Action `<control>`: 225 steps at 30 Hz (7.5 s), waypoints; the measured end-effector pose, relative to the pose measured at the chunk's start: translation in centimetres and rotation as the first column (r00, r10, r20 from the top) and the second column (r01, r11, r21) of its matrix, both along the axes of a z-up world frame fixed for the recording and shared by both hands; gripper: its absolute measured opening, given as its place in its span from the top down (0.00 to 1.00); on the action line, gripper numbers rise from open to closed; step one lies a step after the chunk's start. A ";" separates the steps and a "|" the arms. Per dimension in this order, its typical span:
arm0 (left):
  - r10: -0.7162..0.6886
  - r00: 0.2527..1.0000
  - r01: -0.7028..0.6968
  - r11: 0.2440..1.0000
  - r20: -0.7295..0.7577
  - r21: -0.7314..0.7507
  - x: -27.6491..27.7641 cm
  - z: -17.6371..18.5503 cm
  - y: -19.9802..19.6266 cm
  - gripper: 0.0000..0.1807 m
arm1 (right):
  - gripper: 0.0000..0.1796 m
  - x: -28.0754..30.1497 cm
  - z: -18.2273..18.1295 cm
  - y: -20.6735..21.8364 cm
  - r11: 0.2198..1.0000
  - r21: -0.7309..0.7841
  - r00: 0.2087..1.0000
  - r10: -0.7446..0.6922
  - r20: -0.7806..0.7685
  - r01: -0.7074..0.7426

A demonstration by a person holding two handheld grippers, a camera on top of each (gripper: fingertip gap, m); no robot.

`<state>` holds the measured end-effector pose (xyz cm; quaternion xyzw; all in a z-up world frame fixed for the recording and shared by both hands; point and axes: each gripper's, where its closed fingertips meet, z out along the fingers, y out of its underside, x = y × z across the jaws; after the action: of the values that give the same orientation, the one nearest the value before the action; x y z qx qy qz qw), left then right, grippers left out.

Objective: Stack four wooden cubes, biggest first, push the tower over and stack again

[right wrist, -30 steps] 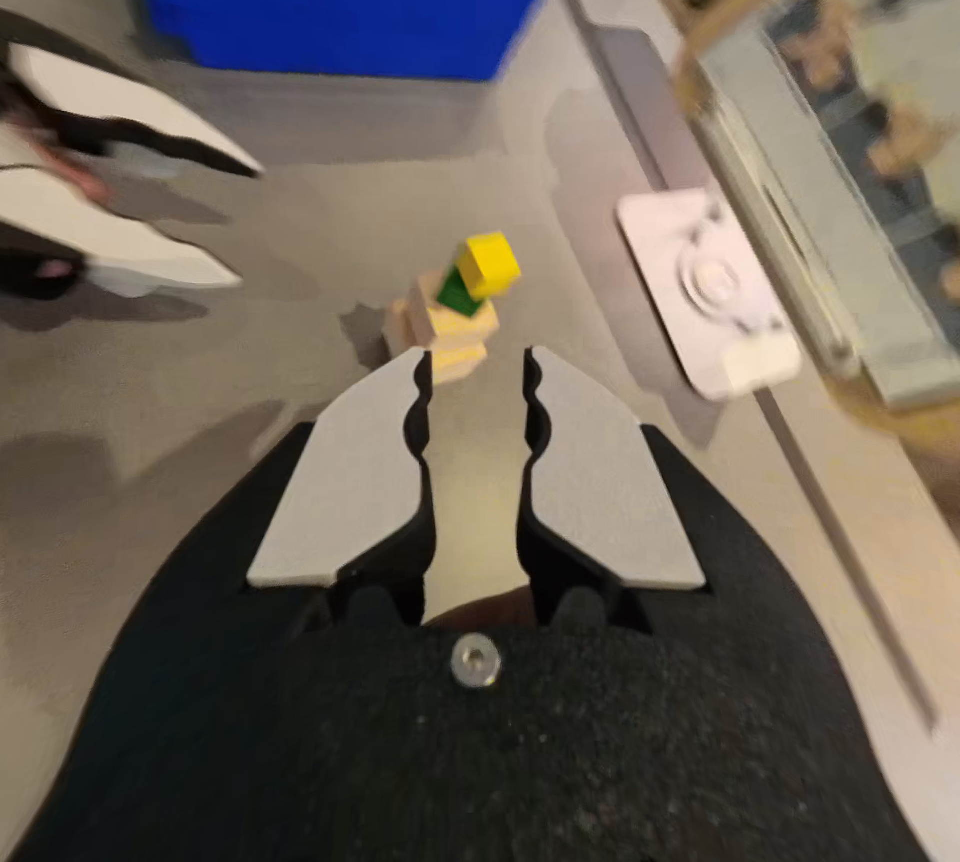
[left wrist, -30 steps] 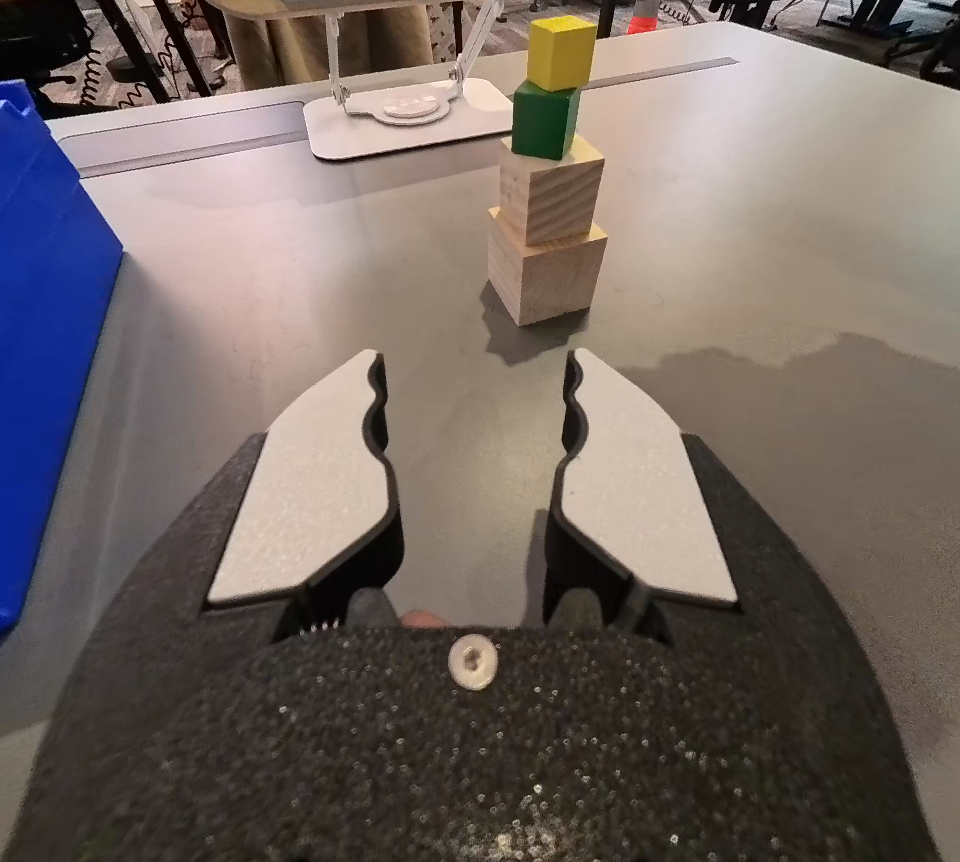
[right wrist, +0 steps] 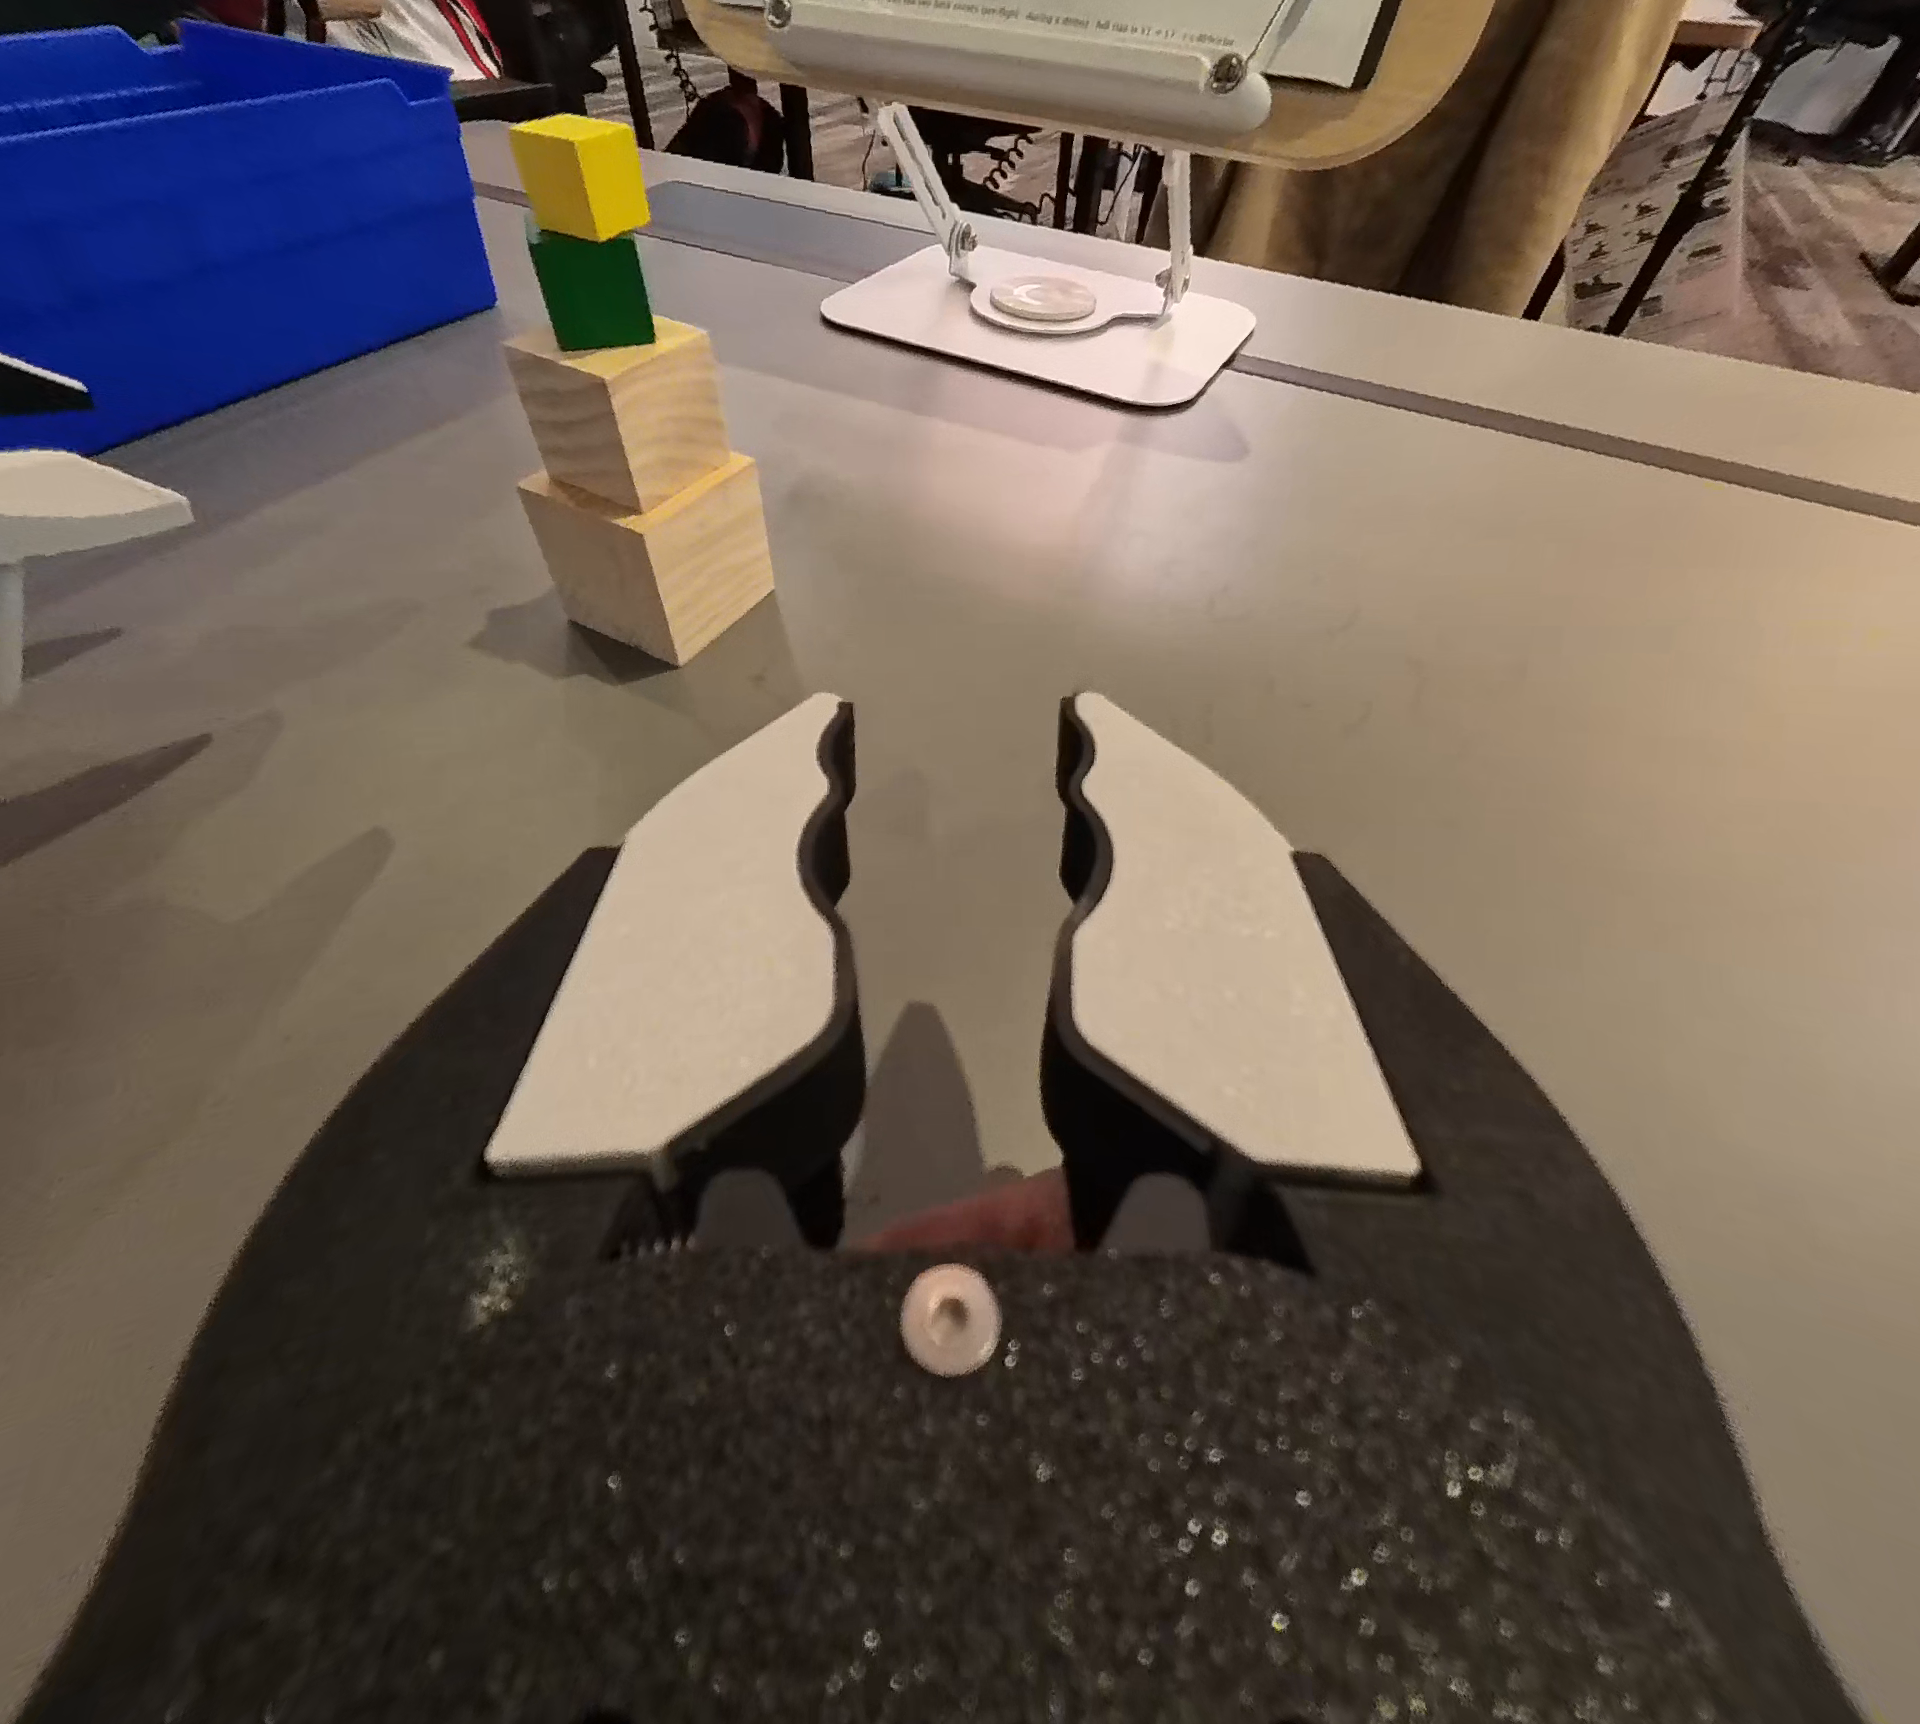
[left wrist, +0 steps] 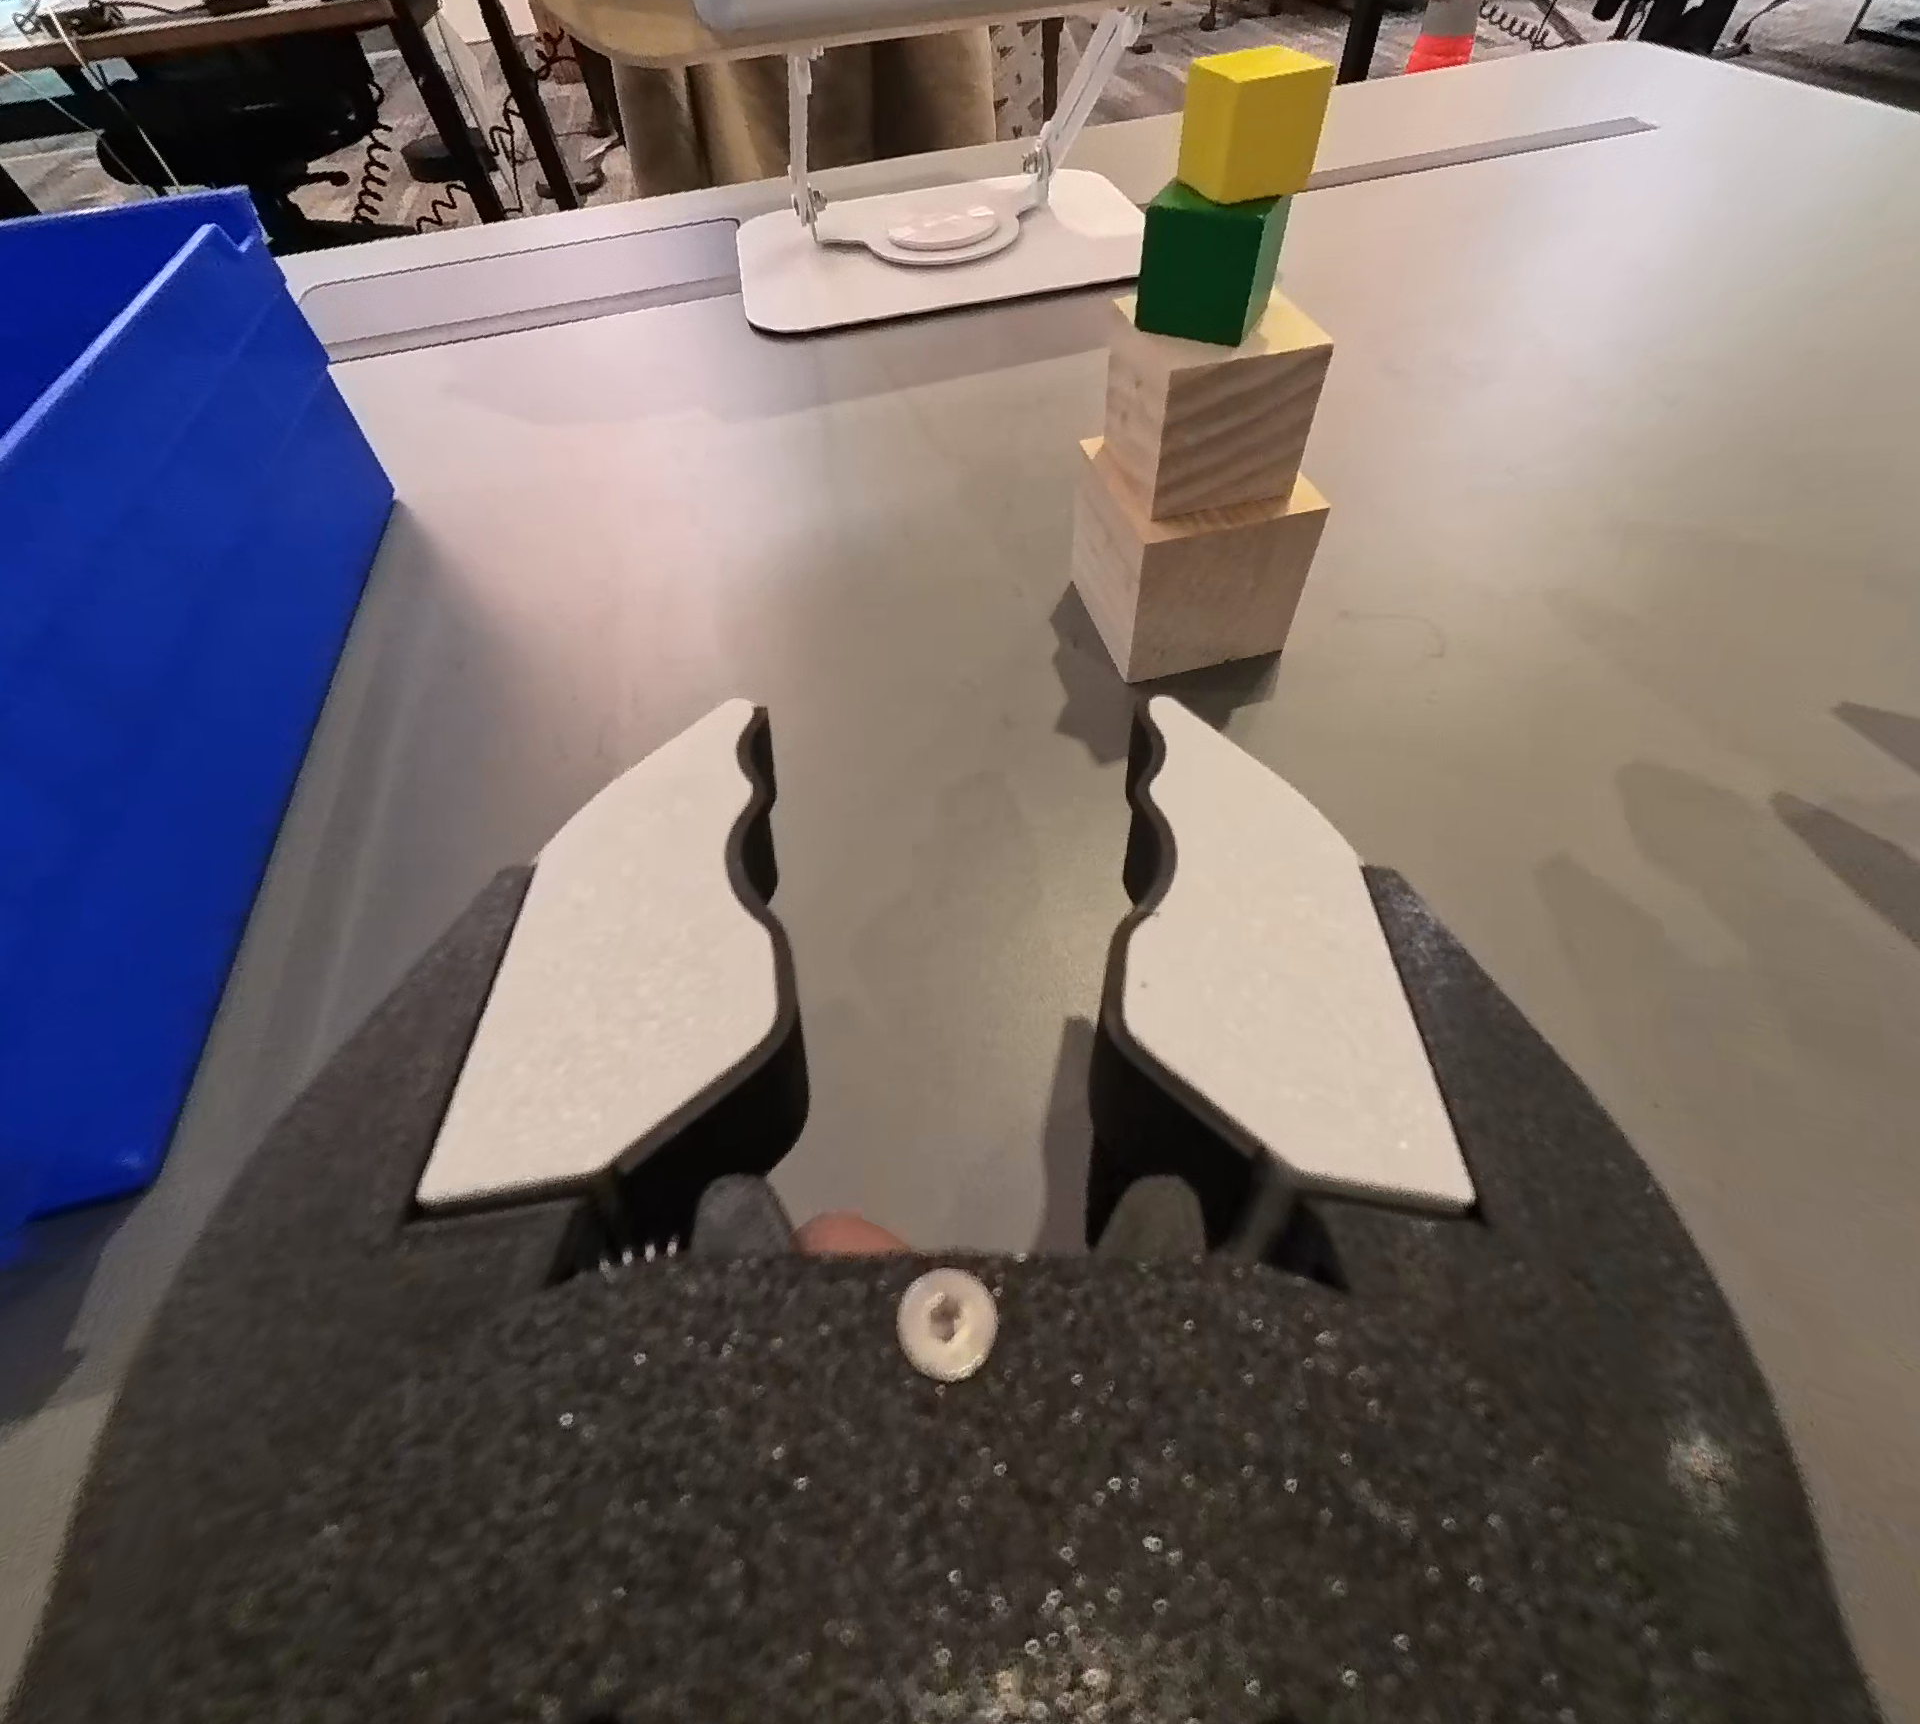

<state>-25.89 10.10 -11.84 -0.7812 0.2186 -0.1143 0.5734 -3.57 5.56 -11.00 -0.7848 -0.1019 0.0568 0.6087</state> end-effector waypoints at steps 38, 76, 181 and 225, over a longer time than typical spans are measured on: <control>0.023 0.998 -0.036 0.962 -0.053 -0.270 -1.6 -2.4 3.8 1.00 | 0.84 3.5 1.0 0.4 0.995 0.033 0.996 -0.090 -0.019 0.091; 0.066 0.998 -0.061 0.983 -0.022 0.173 -4.6 1.9 0.5 0.64 | 0.78 -0.9 0.6 -2.1 0.997 -0.044 0.997 0.069 0.021 -0.068; -0.850 -0.098 0.199 0.493 -0.517 -0.847 13.7 -3.9 10.2 0.67 | 0.80 -5.6 -2.1 -3.4 0.954 -0.150 0.960 0.271 0.076 -0.258; -0.775 0.526 0.713 0.627 -0.351 -0.316 9.2 6.0 8.5 0.75 | 0.81 -4.8 -1.5 -3.0 0.957 -0.111 0.961 0.272 0.040 -0.266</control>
<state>-16.69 18.57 -5.86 -0.6520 0.6505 -0.1761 0.3475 -8.36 2.51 -12.49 -0.7958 -0.2212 0.1229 0.5502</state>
